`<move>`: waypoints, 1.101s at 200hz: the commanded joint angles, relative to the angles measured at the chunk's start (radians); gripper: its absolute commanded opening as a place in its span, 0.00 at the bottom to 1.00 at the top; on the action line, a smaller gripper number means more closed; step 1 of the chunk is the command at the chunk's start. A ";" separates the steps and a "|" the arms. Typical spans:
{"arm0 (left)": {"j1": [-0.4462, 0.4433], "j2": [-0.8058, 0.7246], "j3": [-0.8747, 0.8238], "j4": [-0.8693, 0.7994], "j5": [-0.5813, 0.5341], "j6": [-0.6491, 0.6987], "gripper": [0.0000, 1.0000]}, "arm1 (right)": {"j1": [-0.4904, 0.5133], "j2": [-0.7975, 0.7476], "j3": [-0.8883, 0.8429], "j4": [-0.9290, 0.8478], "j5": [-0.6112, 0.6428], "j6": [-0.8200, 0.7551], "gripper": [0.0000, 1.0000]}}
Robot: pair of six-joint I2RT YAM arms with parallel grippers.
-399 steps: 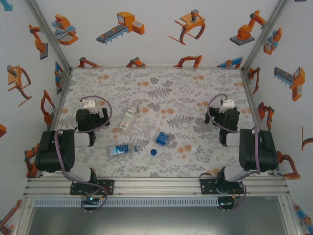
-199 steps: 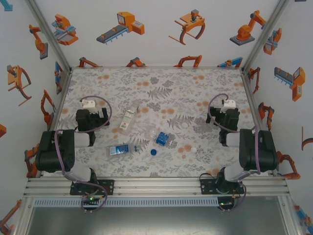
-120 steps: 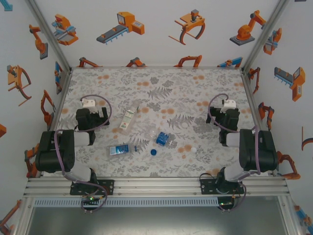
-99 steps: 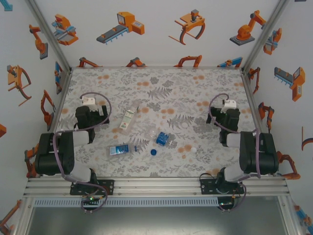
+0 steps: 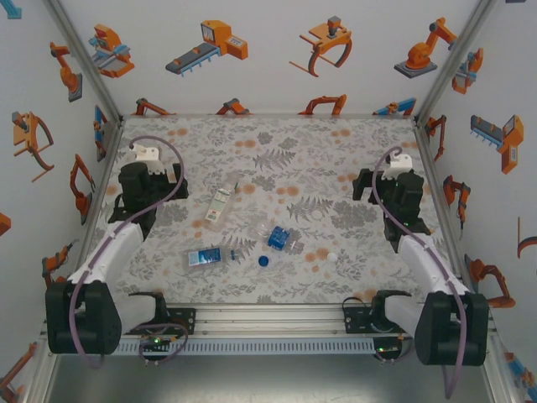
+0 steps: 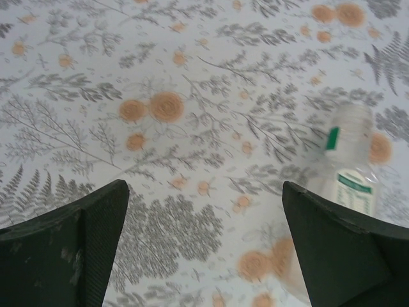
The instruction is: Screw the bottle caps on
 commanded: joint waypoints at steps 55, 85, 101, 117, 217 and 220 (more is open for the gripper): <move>-0.007 -0.135 0.191 -0.545 0.157 -0.027 0.97 | 0.333 -0.123 0.066 -0.375 -0.203 -0.125 0.89; -0.008 -0.192 0.126 -0.521 0.167 -0.041 0.97 | 0.487 -0.091 0.062 -0.376 -0.181 -0.191 0.88; -0.013 -0.211 0.115 -0.501 0.143 -0.060 0.97 | 0.557 -0.046 0.073 -0.376 -0.160 -0.226 0.88; -0.013 -0.222 0.105 -0.474 0.128 -0.060 0.97 | 0.628 0.014 0.099 -0.380 -0.119 -0.261 0.89; -0.014 -0.250 0.105 -0.463 0.098 -0.054 0.97 | 0.834 0.442 0.308 -0.397 -0.033 -0.393 0.90; -0.015 -0.250 0.105 -0.462 0.100 -0.054 0.97 | 0.836 0.456 0.314 -0.399 -0.031 -0.396 0.90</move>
